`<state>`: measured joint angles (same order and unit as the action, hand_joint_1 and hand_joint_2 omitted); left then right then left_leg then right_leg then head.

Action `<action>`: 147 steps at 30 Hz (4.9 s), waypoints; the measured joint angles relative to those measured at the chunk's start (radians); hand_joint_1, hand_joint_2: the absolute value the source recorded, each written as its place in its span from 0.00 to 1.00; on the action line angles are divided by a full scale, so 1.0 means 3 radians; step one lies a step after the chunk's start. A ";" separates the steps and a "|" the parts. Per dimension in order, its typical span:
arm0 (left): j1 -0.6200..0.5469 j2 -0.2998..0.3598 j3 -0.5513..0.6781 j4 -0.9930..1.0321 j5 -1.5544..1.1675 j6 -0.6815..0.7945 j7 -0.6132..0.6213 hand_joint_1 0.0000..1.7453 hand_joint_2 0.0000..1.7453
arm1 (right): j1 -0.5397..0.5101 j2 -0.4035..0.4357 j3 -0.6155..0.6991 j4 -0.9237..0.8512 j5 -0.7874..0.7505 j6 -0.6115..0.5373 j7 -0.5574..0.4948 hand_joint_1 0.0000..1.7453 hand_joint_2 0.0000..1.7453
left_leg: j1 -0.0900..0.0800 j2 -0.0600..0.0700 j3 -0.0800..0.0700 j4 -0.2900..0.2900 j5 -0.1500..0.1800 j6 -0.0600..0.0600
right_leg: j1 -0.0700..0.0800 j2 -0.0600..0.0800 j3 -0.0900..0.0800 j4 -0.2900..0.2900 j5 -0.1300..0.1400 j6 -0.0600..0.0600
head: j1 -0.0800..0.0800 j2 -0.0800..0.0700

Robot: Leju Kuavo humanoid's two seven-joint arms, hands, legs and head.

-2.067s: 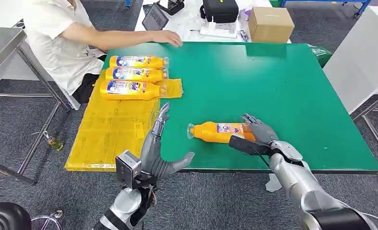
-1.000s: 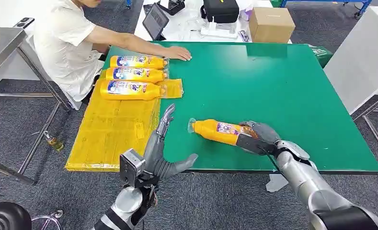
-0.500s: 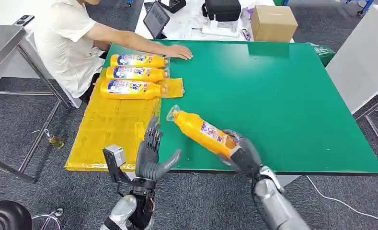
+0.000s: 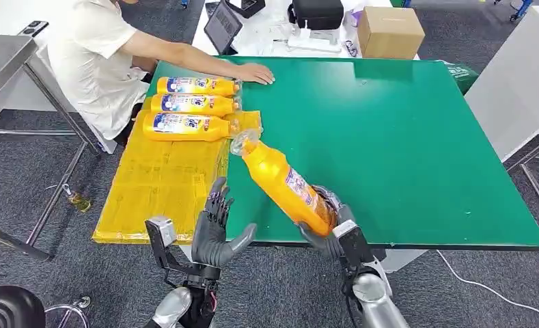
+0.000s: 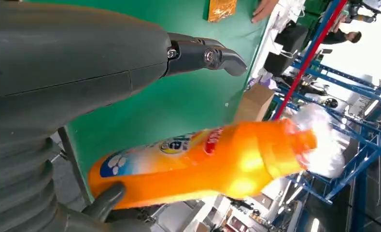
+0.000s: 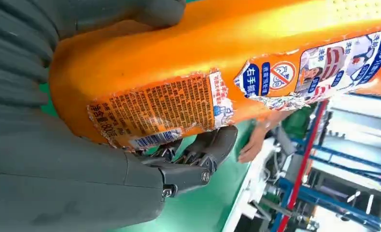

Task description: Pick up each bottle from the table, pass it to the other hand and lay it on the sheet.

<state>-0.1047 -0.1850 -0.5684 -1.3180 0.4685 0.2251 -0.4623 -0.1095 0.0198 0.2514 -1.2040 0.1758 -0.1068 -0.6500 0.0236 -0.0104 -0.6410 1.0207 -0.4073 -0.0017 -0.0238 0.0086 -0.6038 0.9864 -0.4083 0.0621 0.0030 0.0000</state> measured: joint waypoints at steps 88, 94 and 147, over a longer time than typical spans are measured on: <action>-0.0604 0.0142 0.0357 0.0440 -0.2478 0.1488 0.0205 1.00 1.00 | 0.0437 0.0581 -0.0378 -0.1780 0.1024 -0.1981 -0.0163 0.00 0.00 | 0.0000 0.0002 -0.0004 0.0000 0.0001 0.0000 | -0.0001 0.0001 -0.0007 0.0000 0.0002 -0.0001 | 0.0001 0.0000; -0.0998 0.0206 0.0333 0.1027 -0.3394 0.0946 0.0908 1.00 1.00 | 0.0416 0.0592 -0.0389 -0.1748 0.0684 -0.1977 -0.0163 0.00 0.00 | 0.0000 0.0002 -0.0004 0.0000 0.0002 0.0000 | 0.0000 0.0000 -0.0006 0.0001 0.0002 0.0000 | 0.0001 0.0000; -0.1959 0.0231 0.0229 0.2790 -0.3834 -0.0188 0.1188 0.00 1.00 | 0.0126 0.0263 -0.0036 -0.0461 0.0004 -0.1859 -0.0163 0.00 0.00 | 0.0000 0.0005 0.0026 -0.0002 0.0003 -0.0002 | 0.0001 0.0001 0.0021 0.0003 0.0007 -0.0009 | 0.0001 0.0000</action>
<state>-0.6922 -0.1156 -0.4997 -0.4810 -0.6818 0.1686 -0.1061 -0.0717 0.0988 0.2407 -1.3424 0.1770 -0.6645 -0.6989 0.0237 -0.0089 -0.6333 1.0202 -0.4065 -0.0023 -0.0236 0.0090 -0.5976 0.9874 -0.4063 0.0596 0.0034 0.0000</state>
